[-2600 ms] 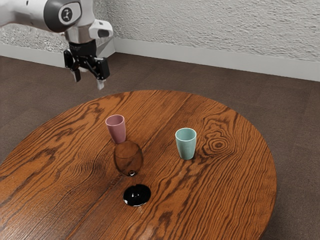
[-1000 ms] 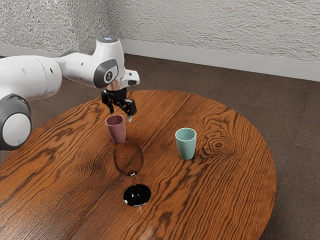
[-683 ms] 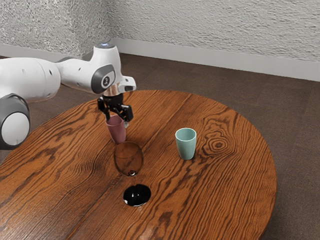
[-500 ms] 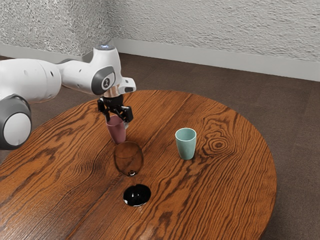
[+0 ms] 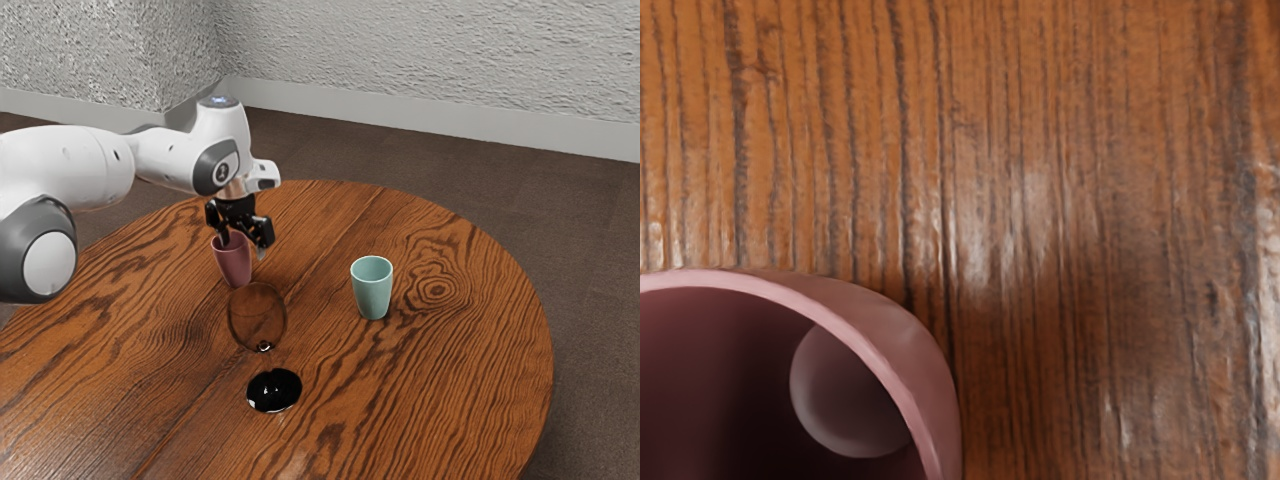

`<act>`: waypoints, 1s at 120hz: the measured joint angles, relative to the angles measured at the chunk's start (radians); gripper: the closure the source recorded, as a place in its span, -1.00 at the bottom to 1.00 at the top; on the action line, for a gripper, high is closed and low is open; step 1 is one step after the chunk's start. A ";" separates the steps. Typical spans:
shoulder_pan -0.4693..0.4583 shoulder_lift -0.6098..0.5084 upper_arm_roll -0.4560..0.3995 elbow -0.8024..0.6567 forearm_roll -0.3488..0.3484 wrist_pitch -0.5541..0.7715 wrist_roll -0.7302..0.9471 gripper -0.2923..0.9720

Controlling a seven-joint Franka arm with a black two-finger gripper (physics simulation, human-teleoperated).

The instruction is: Place the left cup onto the right cup

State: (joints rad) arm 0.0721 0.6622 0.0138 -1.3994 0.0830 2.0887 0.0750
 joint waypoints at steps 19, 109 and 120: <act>0.001 0.014 0.000 0.000 -0.003 0.014 0.000 -0.29; -0.002 0.017 0.009 -0.002 -0.007 0.036 0.001 0.66; -0.005 0.005 0.009 -0.002 -0.005 0.036 -0.001 0.67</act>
State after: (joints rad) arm 0.0674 0.6672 0.0230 -1.4010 0.0782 2.1250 0.0738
